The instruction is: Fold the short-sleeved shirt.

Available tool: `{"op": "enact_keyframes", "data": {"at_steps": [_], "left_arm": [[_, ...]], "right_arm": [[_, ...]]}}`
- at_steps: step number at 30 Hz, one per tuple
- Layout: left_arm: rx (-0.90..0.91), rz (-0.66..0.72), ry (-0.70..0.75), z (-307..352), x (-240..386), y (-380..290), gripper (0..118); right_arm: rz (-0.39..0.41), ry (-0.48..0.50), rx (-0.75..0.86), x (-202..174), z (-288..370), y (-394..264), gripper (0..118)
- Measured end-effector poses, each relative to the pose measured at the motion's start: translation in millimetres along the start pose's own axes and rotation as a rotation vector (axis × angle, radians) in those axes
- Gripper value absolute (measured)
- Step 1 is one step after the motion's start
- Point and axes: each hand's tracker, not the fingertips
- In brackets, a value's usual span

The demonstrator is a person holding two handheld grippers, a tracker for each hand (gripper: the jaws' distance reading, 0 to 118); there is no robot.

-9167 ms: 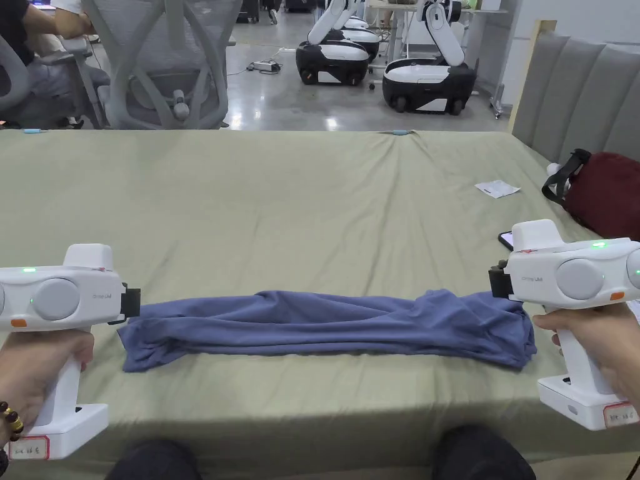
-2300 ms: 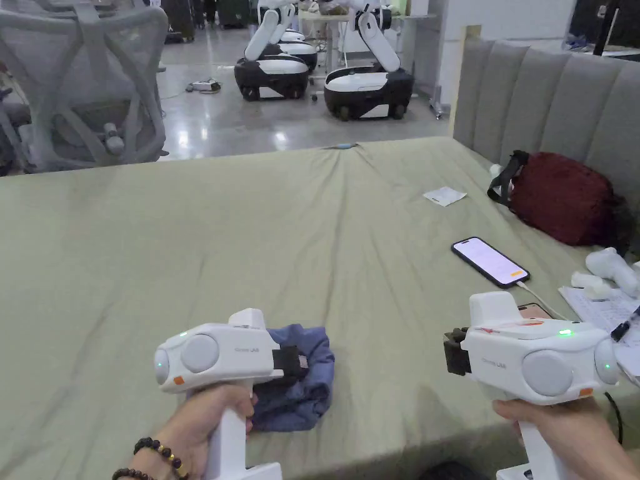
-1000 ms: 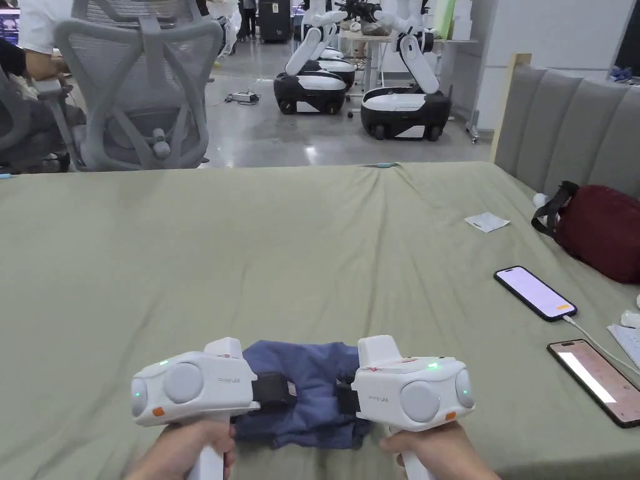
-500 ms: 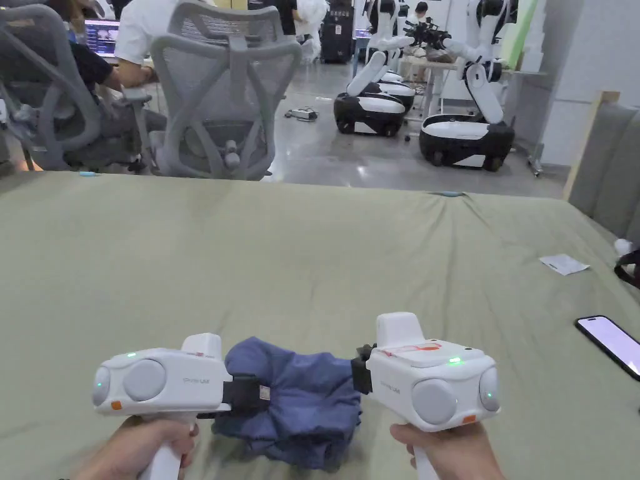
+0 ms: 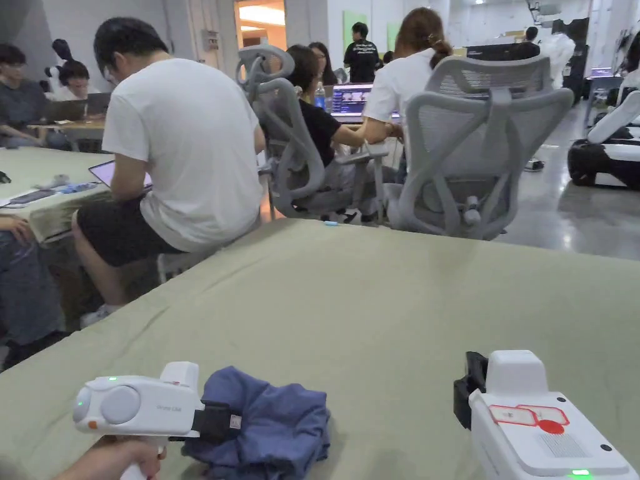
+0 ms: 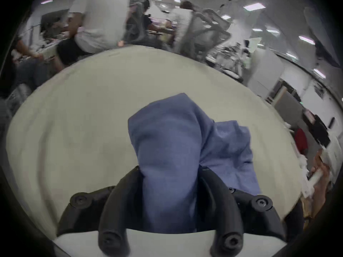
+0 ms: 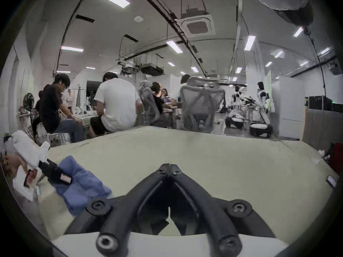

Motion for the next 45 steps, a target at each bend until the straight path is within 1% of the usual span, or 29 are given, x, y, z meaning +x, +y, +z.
{"op": "enact_keyframes", "data": {"at_steps": [1,2,3,4,7,8,10,12,13,15,16,18,19,20,21,22,26,28,29,30,32,33,34,36,38,40,42,44,45], "left_arm": [[0.0,0.011,0.02,-3,-11,0,35],[-0.017,0.043,-0.019,-6,-20,0,36],[-0.013,0.077,-0.065,-9,-20,-3,39],[0.01,0.064,-0.069,-9,-19,-5,46],[0.077,-0.015,0.042,-7,-8,-13,108],[0.083,-0.033,0.08,-7,-7,-13,118],[0.167,-0.019,0.123,2,-7,-13,114],[0.189,-0.004,0.148,13,-8,-11,116],[0.204,-0.029,0.18,19,-4,-7,116],[0.263,-0.073,0.264,37,14,2,111],[0.3,-0.09,0.249,47,25,6,103],[0.379,-0.115,0.21,65,55,8,93],[0.432,-0.149,0.21,76,79,11,80],[0.469,-0.199,0.239,82,106,10,43],[0.506,-0.222,0.268,86,128,8,18],[0.548,-0.246,0.271,90,155,5,5],[0.657,-0.212,0.057,99,268,-13,5],[0.7,-0.28,0.041,100,326,-27,3],[0.739,-0.321,0.043,101,357,-38,0],[0.768,-0.34,0.025,103,381,-47,0],[0.788,-0.335,-0.044,108,431,-65,0],[0.777,-0.319,-0.088,109,448,-72,0],[0.789,-0.322,-0.085,111,466,-80,0],[0.817,-0.387,-0.082,113,498,-95,0],[0.838,-0.438,-0.071,114,523,-111,0],[0.856,-0.439,-0.102,113,538,-126,0],[0.845,-0.417,-0.148,113,550,-140,0],[0.835,-0.428,-0.131,110,557,-153,0],[0.823,-0.443,-0.118,108,558,-157,0]], "right_arm": [[0.011,0.011,-0.011,-7,-5,-4,0],[0.024,0.016,-0.014,-14,-10,-10,0],[0.039,0.025,-0.028,-18,-14,-14,0],[0.049,0.044,-0.048,-22,-18,-18,0],[0.033,0.069,-0.106,-26,-24,-24,0],[0.038,0.068,-0.107,-26,-23,-25,0],[0.043,0.065,-0.111,-25,-20,-23,0],[0.04,0.073,-0.114,-22,-16,-19,0],[0.043,0.078,-0.116,-19,-13,-15,0],[0.058,0.083,-0.116,-12,-7,-8,0],[0.061,0.078,-0.107,-7,1,-4,0],[0.054,0.055,-0.086,7,14,3,0],[0.048,0.044,-0.079,17,23,8,0],[0.045,0.025,-0.065,28,34,13,0],[0.045,0.006,-0.053,38,42,17,0],[0.049,-0.025,-0.038,52,53,22,0],[0.015,-0.163,0.032,116,112,40,0],[0.023,-0.234,0.061,149,146,45,0],[0.025,-0.278,0.058,166,163,47,0],[0.028,-0.304,0.046,181,178,48,0],[0.009,-0.381,0.059,211,211,43,0],[0.015,-0.41,0.068,222,223,40,0],[0.027,-0.438,0.076,233,237,37,0],[0.033,-0.483,0.096,252,264,27,0],[0.0,-0.495,0.093,268,286,18,0],[-0.047,-0.535,0.093,280,303,7,0],[-0.068,-0.563,0.085,289,316,-1,0],[-0.06,-0.583,0.087,294,323,-6,0],[-0.037,-0.582,0.083,295,325,-8,0]]}}
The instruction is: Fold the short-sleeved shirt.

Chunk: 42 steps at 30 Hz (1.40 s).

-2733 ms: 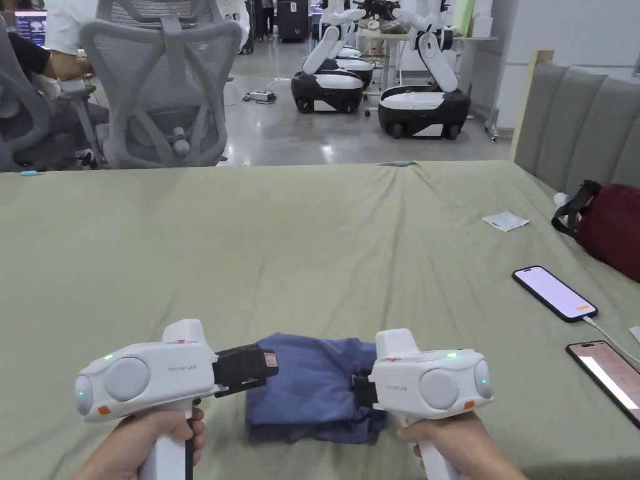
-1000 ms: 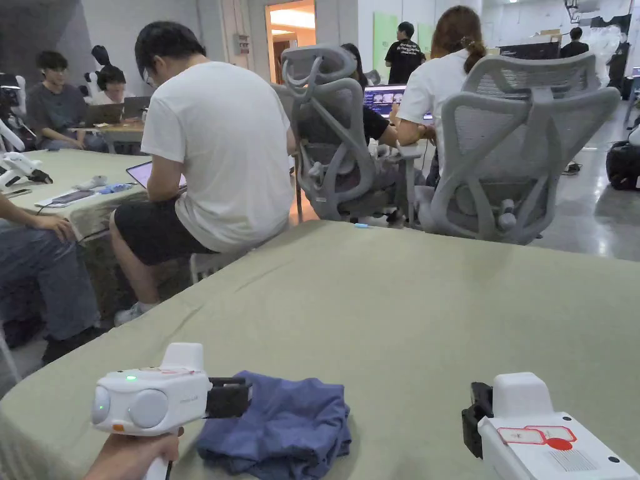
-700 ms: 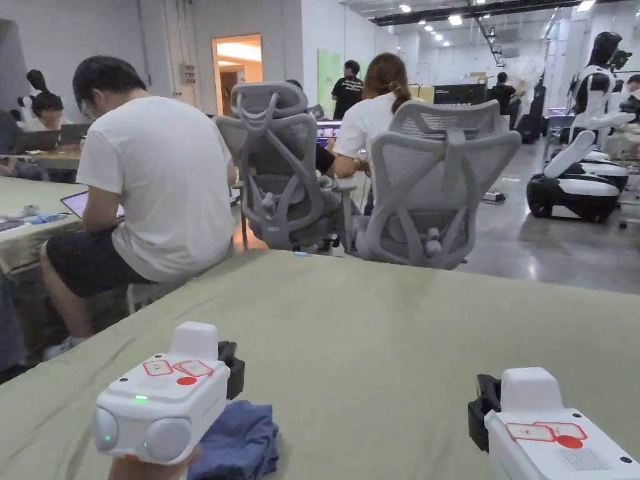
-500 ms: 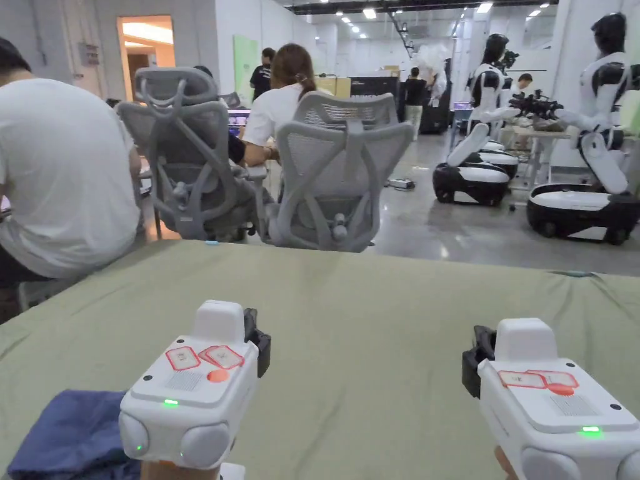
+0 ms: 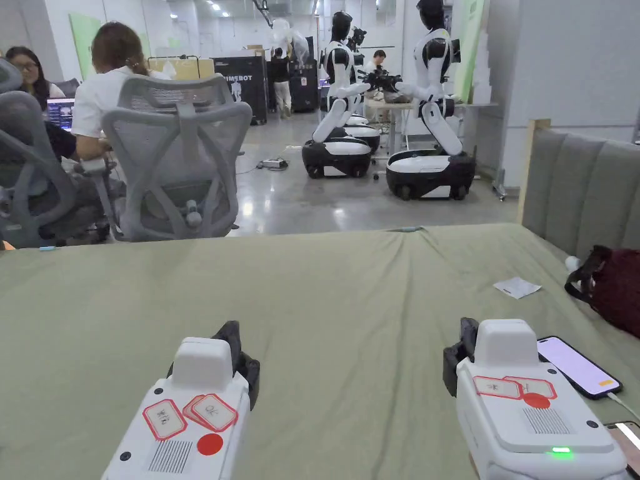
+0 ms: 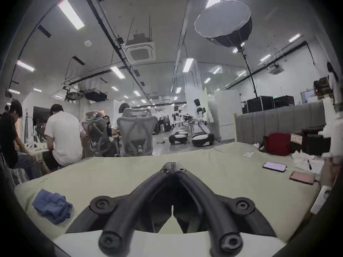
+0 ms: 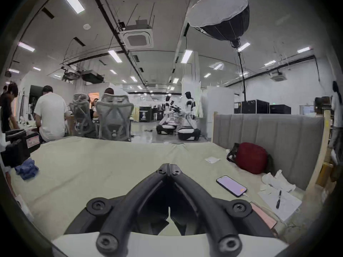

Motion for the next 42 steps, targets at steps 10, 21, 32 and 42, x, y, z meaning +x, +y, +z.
{"op": "enact_keyframes", "data": {"at_steps": [10,21,32,42], "left_arm": [[-0.101,0.009,0.017,2,9,-26,0],[-0.093,0.066,0.058,-5,4,-30,117],[-0.045,0.092,0.07,-1,-4,-22,118],[-0.05,0.091,0.067,-1,-2,-21,118]], "right_arm": [[0.031,0.076,-0.002,-11,1,-11,0],[0.021,0.064,-0.024,-5,-8,-20,118],[0.012,0.023,0.002,-1,-8,-22,118],[0.013,0.023,0.008,-1,-5,-17,118]]}}
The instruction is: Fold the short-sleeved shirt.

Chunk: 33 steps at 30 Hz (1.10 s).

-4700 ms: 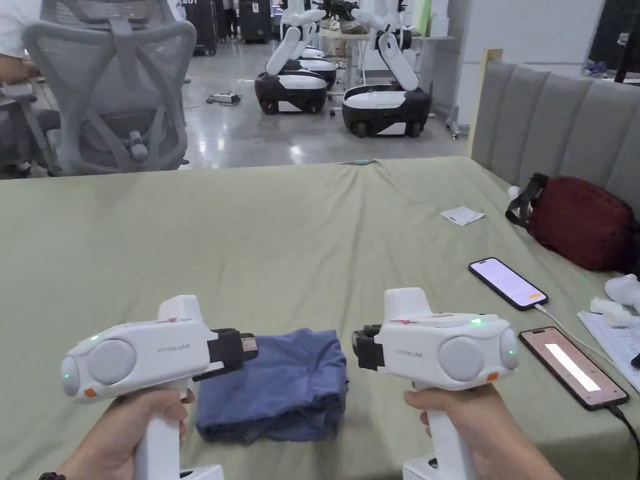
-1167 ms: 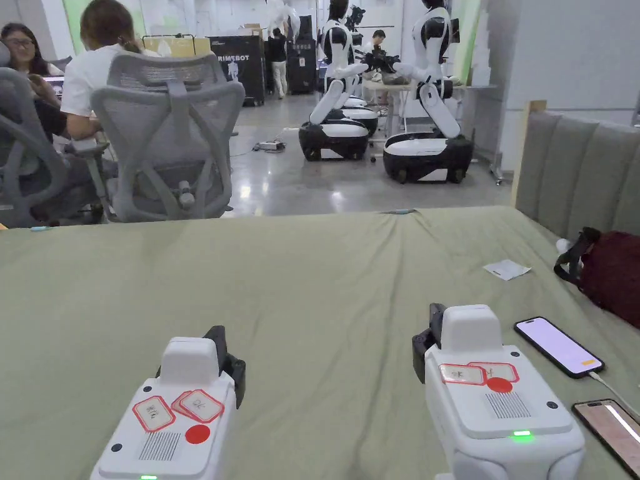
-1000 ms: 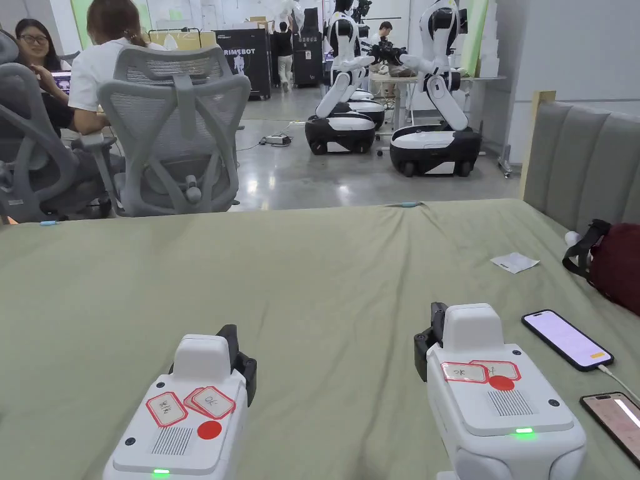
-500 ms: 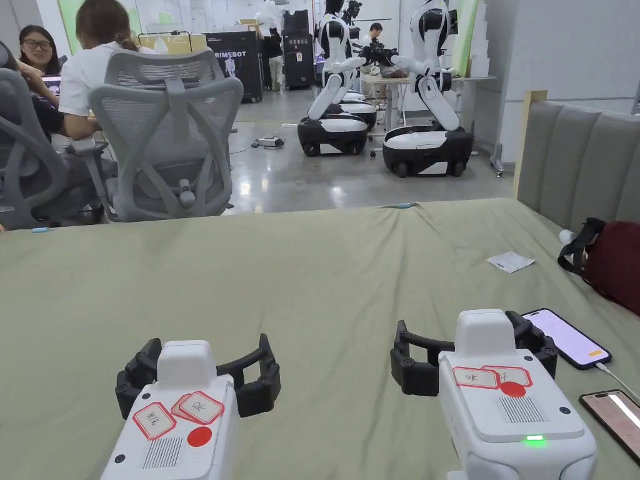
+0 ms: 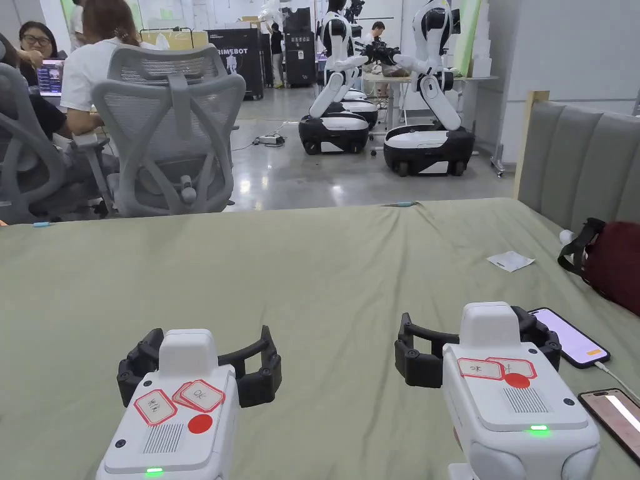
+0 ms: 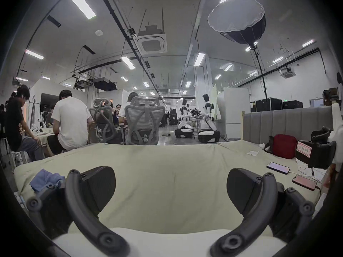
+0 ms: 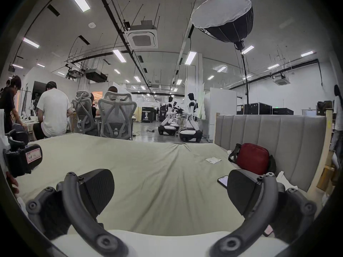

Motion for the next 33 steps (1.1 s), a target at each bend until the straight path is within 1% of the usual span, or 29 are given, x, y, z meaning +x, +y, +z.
{"op": "enact_keyframes", "data": {"at_steps": [33], "left_arm": [[-0.002,-0.006,-0.013,4.1,1.6,-1.5,118]], "right_arm": [[0.022,0.001,-0.007,-3.9,4.4,0.5,118]]}}
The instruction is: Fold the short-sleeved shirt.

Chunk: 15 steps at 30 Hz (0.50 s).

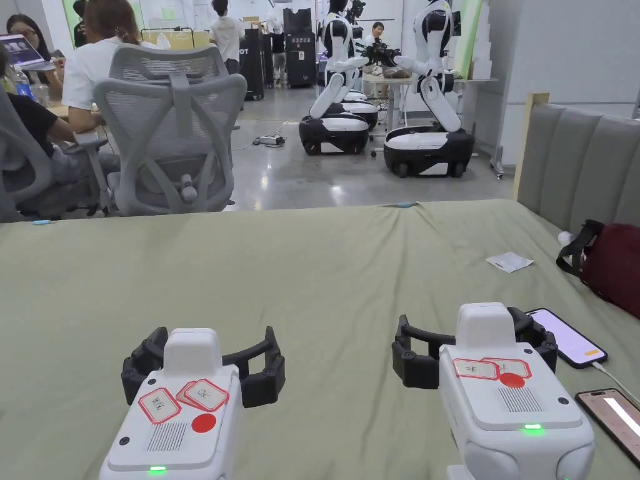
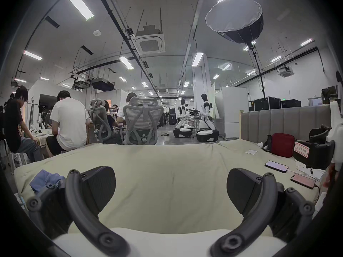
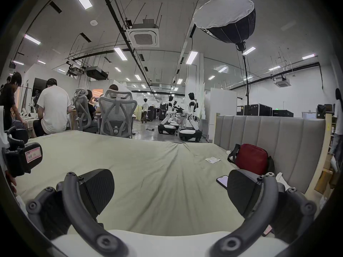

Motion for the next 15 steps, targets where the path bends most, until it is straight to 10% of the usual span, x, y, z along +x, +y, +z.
{"op": "enact_keyframes", "data": {"at_steps": [15], "left_arm": [[-0.009,-0.003,0.007,1.8,-1.6,-3.1,118]], "right_arm": [[0.002,0.006,-0.01,-2.6,0.9,-1.3,118]]}}
